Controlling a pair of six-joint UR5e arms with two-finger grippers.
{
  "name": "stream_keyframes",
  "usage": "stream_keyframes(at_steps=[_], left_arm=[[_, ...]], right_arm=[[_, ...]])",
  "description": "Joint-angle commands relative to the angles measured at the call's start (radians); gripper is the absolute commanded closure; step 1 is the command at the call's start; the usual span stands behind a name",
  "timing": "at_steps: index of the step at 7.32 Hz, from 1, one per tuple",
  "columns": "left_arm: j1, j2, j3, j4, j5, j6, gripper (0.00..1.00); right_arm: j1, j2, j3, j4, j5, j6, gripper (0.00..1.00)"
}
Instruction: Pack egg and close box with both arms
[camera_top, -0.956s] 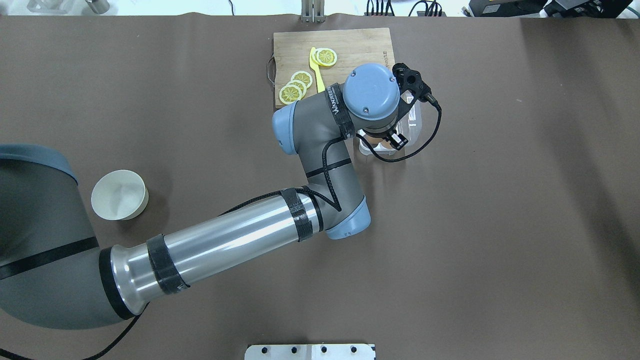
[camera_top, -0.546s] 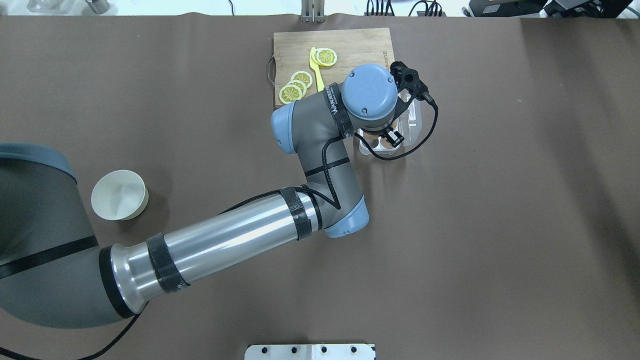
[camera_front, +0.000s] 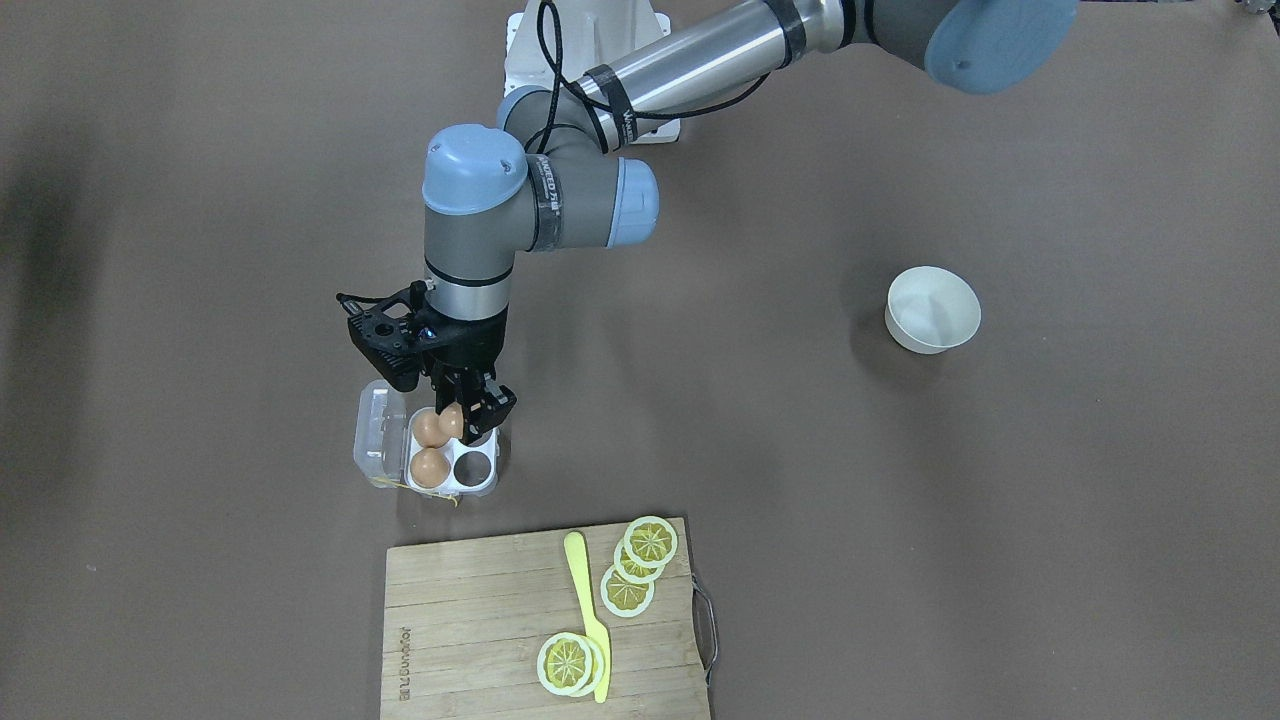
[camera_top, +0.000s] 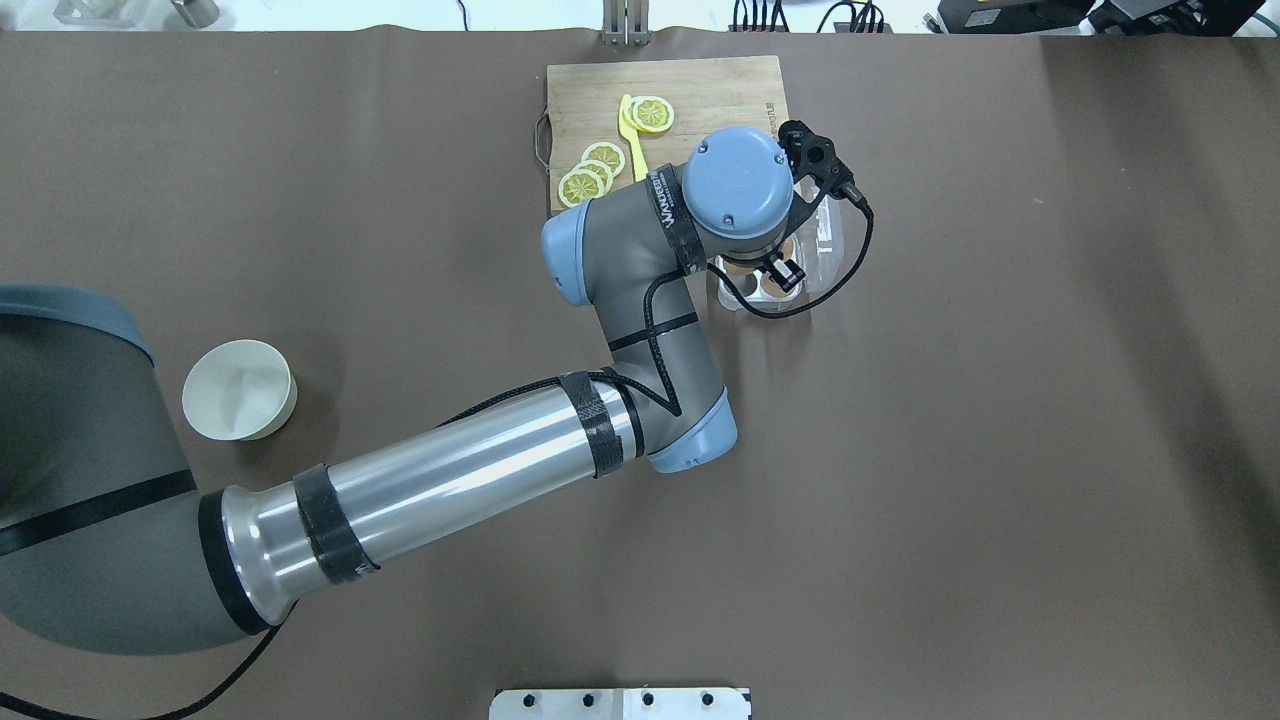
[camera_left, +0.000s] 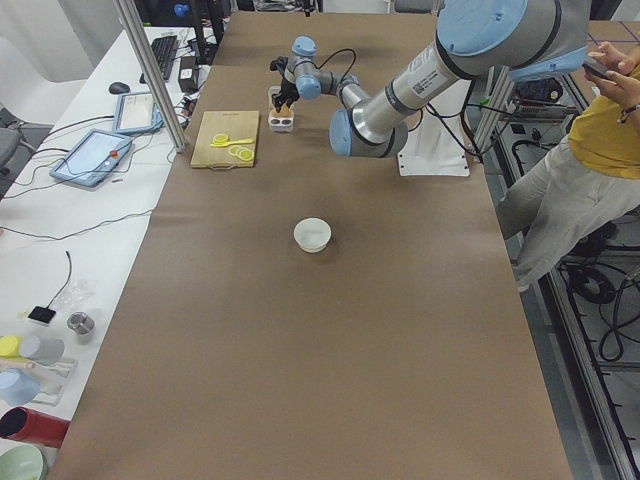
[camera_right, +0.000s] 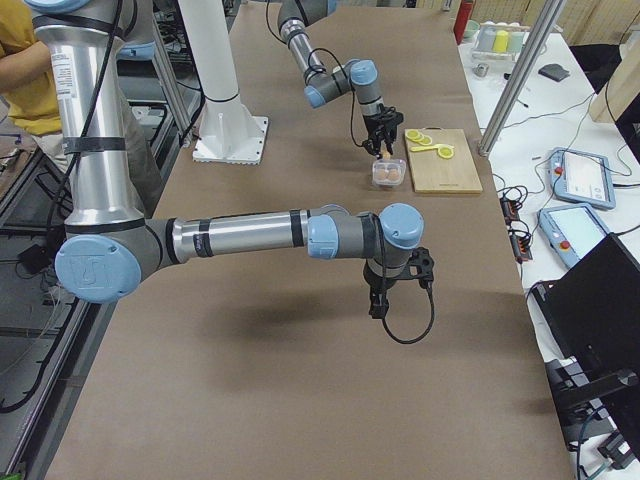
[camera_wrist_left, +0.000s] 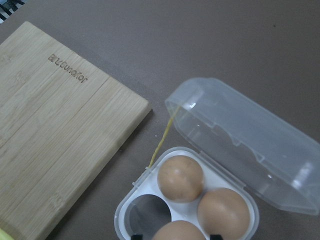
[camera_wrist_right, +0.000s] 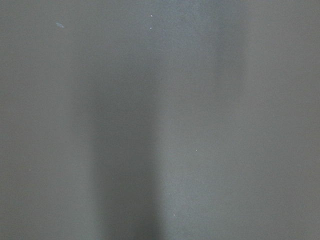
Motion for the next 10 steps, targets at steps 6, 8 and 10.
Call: stream_keyframes(at_steps=[6,8,10], left_arm=[[-0.014,-0.009,-0.013,0.044,0.017,-0.014,0.03],[-0.072,0.067,-0.208,0.203,-0.029,-0.018,0.03],[-0.159,0.256,-0.449,0.28,-0.188,-0.02,0.03]], right_arm=[[0.0,-0.007,0.004,0.0,0.004,0.0,0.0],[0.0,-0.007,0.01,0.0,0.002,0.0,0.0],[0.0,-0.007,0.01,0.0,0.002,0.0,0.0]])
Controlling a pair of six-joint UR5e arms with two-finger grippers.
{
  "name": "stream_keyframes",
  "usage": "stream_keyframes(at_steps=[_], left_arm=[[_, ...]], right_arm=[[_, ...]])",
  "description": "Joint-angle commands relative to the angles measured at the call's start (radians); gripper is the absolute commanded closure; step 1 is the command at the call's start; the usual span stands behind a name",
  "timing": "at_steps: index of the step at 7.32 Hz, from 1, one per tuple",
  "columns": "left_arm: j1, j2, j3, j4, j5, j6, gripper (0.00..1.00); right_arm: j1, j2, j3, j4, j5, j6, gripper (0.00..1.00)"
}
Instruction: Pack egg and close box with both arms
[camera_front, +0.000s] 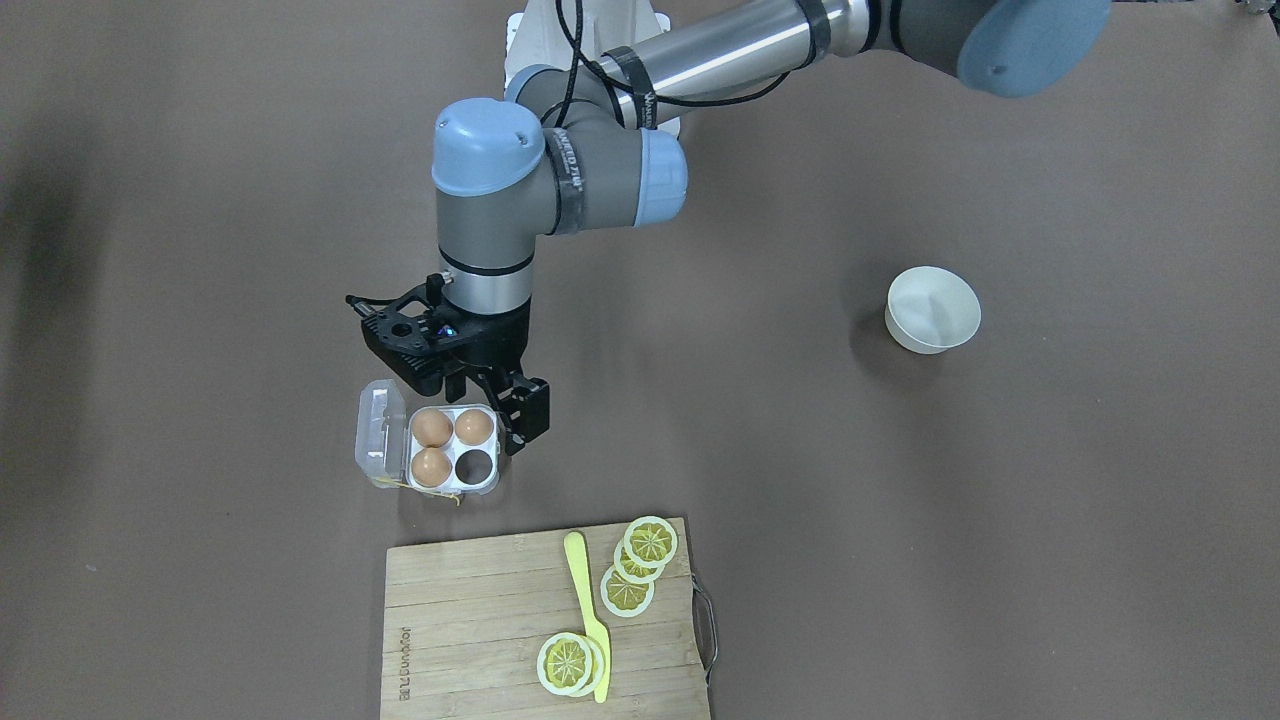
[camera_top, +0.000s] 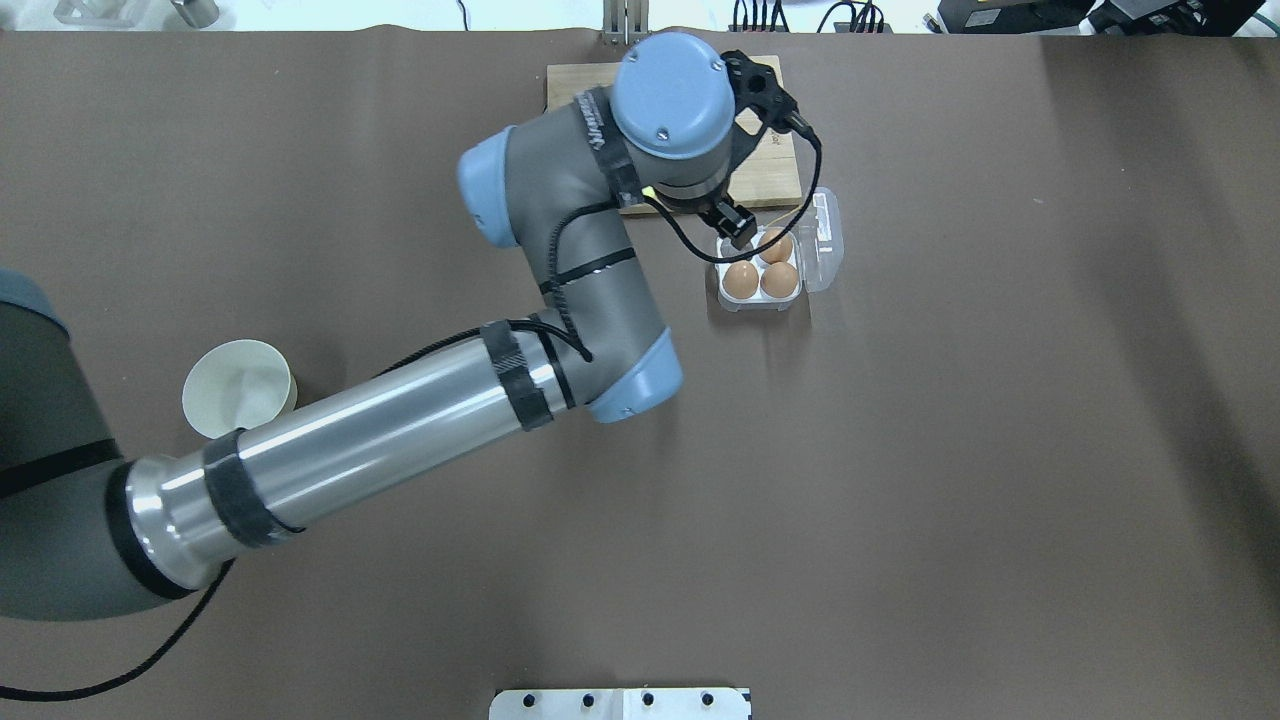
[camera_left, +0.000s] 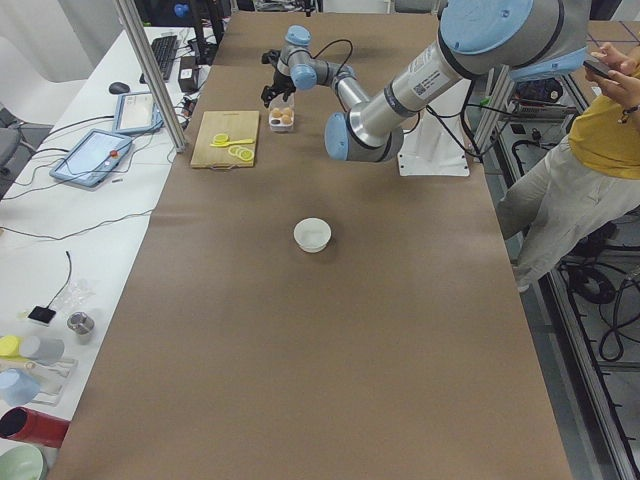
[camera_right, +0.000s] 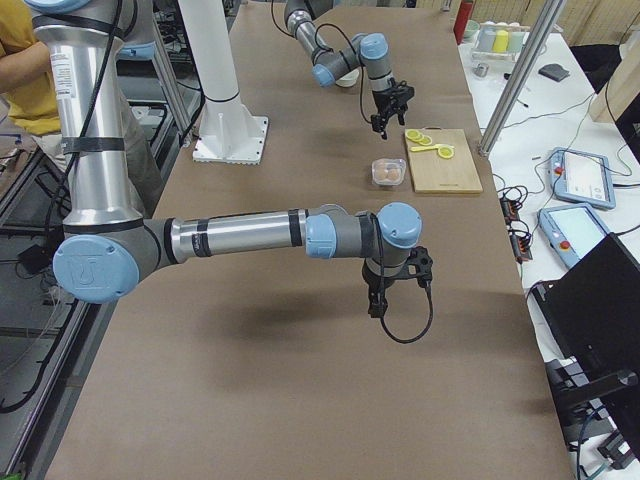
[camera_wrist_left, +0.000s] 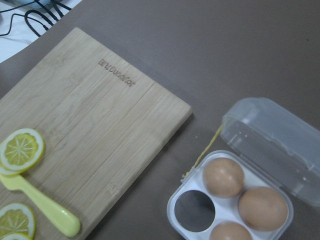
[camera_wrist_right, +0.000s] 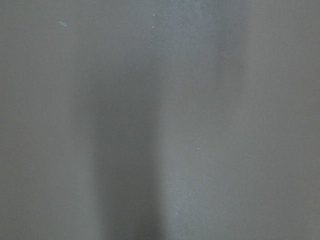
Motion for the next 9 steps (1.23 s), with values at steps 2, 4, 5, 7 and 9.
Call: stream_keyframes(at_steps=[2,4,5,7,9], left_arm=[[-0.152,0.251,-0.298,0.092,-0.186,-0.027,0.03],[-0.27,0.447,-0.502,0.148,-0.321,-0.029,0.03],[-0.339,0.55,-0.58,0.161,-0.381,-0.026,0.03],[-0.452,0.701,-0.615,0.147,-0.473,-0.012,0.03],[-0.508,0.834,-0.613,0.086,-0.489,0.002,0.03]], right_arm=[[-0.002,0.002,0.004,0.0,0.001,-0.001,0.0],[-0.002,0.0,0.017,0.0,0.004,0.0,0.0],[-0.002,0.0,0.021,0.0,0.005,-0.001,0.0],[-0.002,-0.005,0.021,0.0,0.007,-0.008,0.0],[-0.002,-0.017,0.053,0.0,0.005,-0.002,0.0]])
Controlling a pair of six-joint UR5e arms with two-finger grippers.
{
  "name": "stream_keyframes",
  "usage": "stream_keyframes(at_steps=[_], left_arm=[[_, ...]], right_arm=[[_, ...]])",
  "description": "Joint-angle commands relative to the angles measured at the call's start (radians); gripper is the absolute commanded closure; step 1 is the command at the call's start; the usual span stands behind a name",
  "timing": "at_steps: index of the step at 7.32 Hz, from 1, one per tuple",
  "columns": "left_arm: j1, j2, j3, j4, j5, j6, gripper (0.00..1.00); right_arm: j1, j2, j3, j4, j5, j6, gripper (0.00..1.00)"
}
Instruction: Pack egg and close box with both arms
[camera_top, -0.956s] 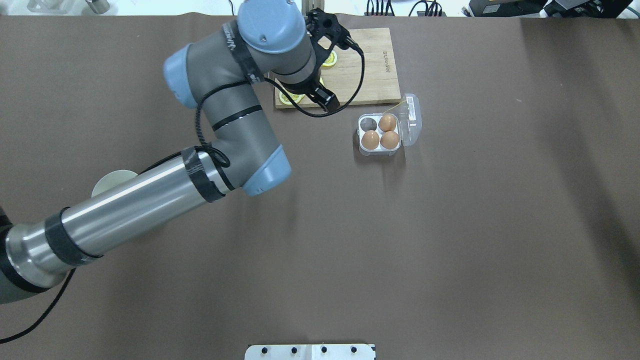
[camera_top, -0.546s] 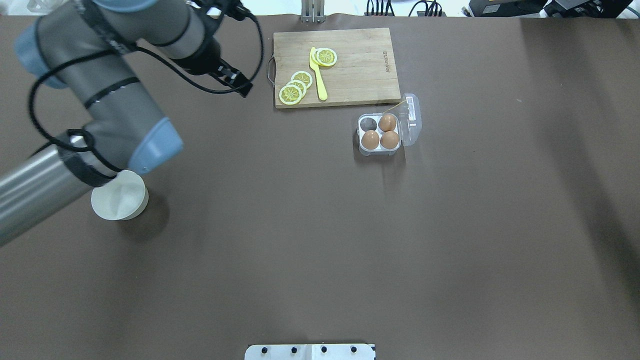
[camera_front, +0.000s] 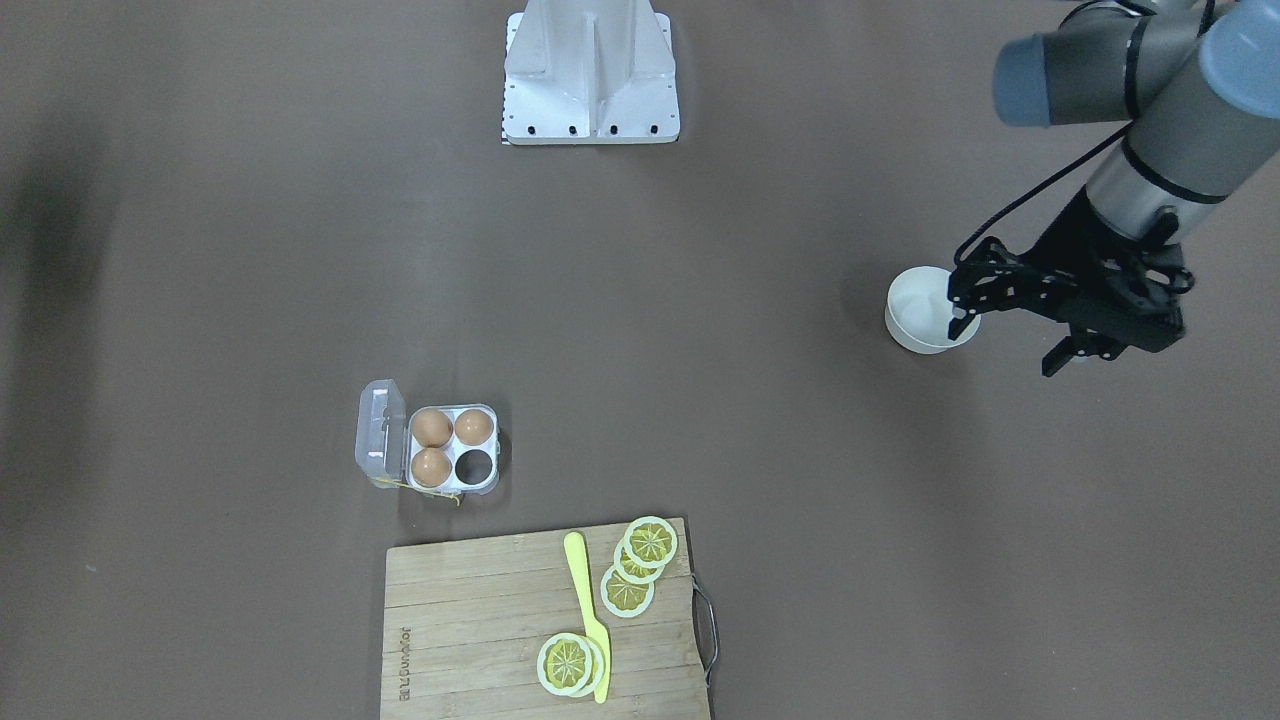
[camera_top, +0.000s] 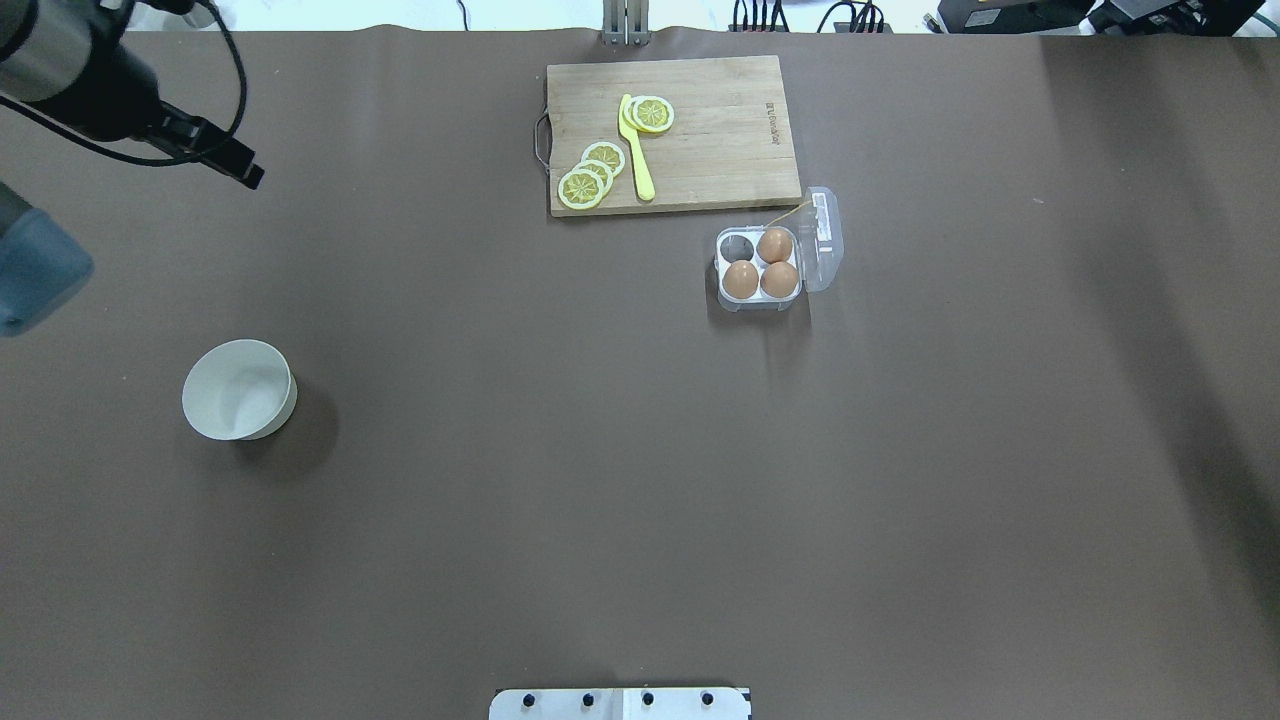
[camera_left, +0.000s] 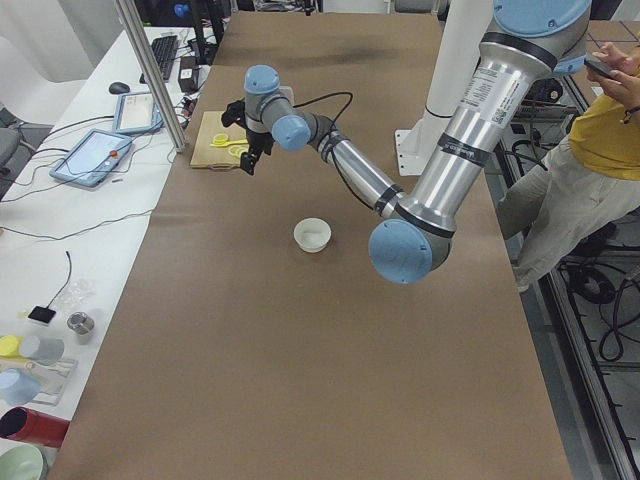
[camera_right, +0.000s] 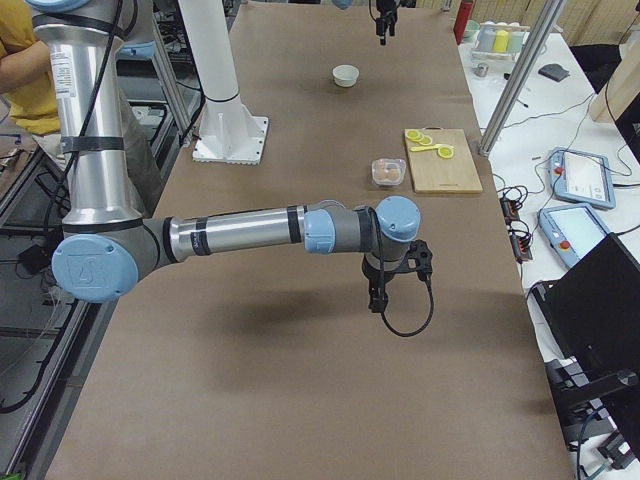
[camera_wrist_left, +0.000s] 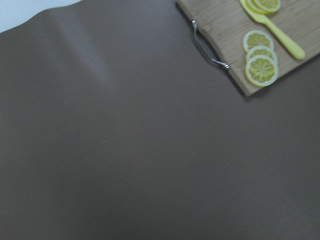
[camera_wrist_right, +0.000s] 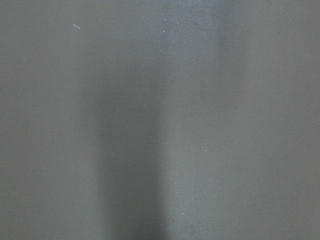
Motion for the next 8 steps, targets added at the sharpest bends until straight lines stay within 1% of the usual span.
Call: stream_keyframes(at_steps=[1,2,3,4,5,6,8], left_arm=[[-0.069,0.182,0.006,-0.117,-0.041,0.057,0.03],[-0.113,0.231,0.025,-0.147,-0.084,0.077,0.03],[-0.179,0.262,0.05,-0.149,-0.121,0.111,0.03],[-0.243,0.285,0.079,-0.142,-0.181,0.169,0.03],[-0.279,0.311,0.114,-0.155,-0.193,0.206,0.03],[-0.309,0.318,0.121,-0.149,-0.193,0.206,0.03],[-0.314,0.324,0.109,-0.147,-0.193,0.198,0.03]], right_arm=[[0.0,-0.012,0.022,0.0,0.002,0.004,0.0],[0.0,-0.015,0.024,0.0,0.002,0.004,0.0],[0.0,-0.017,0.028,-0.002,-0.004,0.004,0.0],[0.0,-0.017,0.028,-0.002,-0.008,0.006,0.0],[0.0,-0.012,0.039,-0.005,0.005,0.011,0.0],[0.0,-0.015,0.047,-0.009,-0.004,0.014,0.0],[-0.046,-0.002,0.053,-0.011,0.002,0.037,0.0]])
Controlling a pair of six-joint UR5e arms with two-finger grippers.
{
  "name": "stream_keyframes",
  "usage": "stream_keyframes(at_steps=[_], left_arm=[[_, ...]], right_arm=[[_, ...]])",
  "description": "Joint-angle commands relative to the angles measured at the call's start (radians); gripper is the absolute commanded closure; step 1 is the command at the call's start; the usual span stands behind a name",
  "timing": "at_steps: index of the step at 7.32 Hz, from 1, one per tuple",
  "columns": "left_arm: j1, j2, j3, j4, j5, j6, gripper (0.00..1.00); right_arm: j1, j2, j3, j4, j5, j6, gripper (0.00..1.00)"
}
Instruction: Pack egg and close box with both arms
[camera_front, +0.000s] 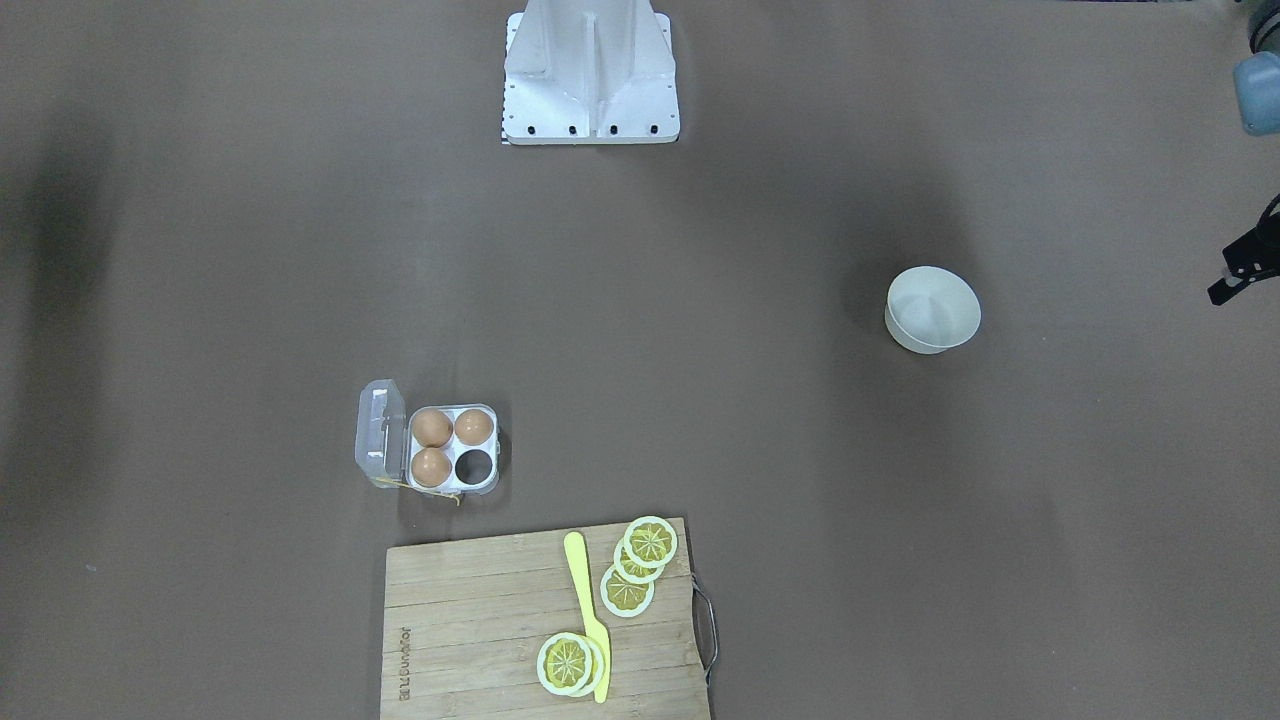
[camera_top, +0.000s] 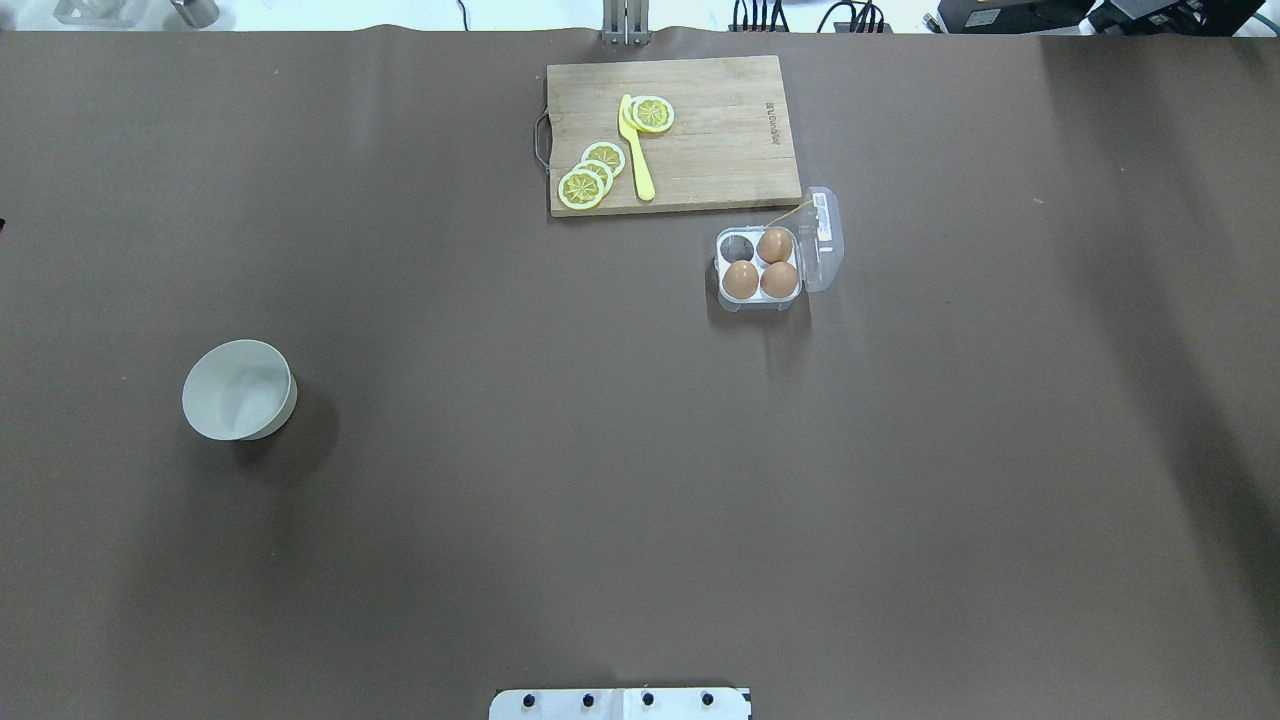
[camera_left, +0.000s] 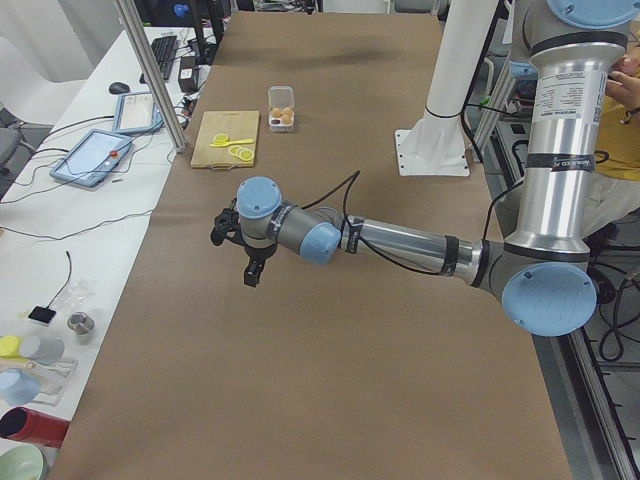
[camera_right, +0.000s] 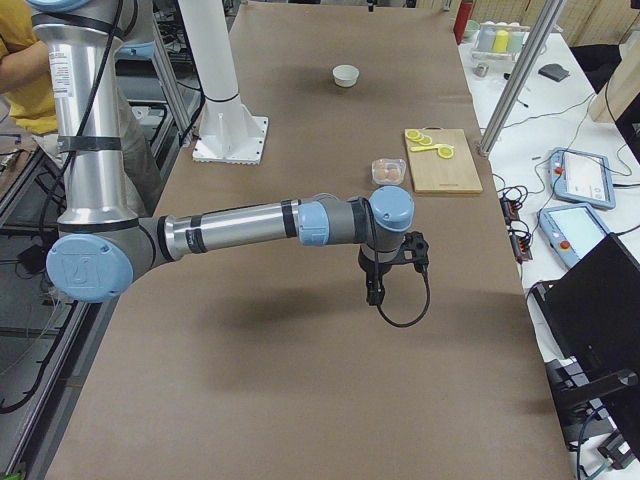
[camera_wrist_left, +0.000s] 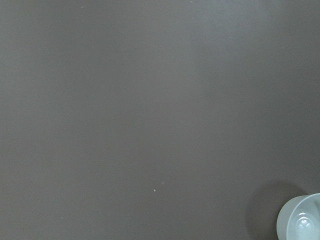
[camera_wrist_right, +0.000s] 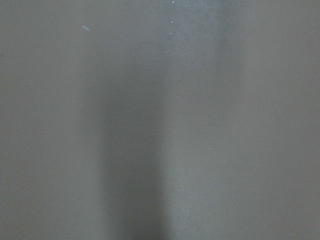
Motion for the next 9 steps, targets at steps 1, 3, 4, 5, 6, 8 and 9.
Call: stream_keyframes(at_steps=[1,3,4,5,6,8,9], left_arm=[[-0.009,0.011,-0.017,-0.002,-0.002,0.0,0.03],[-0.011,0.011,-0.043,0.012,0.0,-0.002,0.03],[-0.011,0.016,-0.045,0.012,0.0,-0.006,0.03],[-0.012,0.017,-0.048,0.012,0.0,-0.006,0.03],[-0.012,0.017,-0.054,0.012,0.0,-0.008,0.03],[-0.012,0.017,-0.06,0.012,0.0,-0.008,0.03],[-0.012,0.017,-0.062,0.012,0.0,-0.008,0.03]], right_arm=[[-0.083,0.04,0.026,-0.001,0.011,0.072,0.0],[-0.204,0.153,0.038,0.009,0.037,0.283,0.0],[-0.249,0.19,0.034,0.009,0.038,0.304,0.0],[-0.287,0.216,0.02,0.009,0.038,0.302,0.0],[-0.313,0.27,-0.014,0.009,0.038,0.302,0.0],[-0.349,0.356,-0.073,0.009,0.038,0.302,0.0],[-0.367,0.385,-0.115,0.024,0.04,0.299,0.0]])
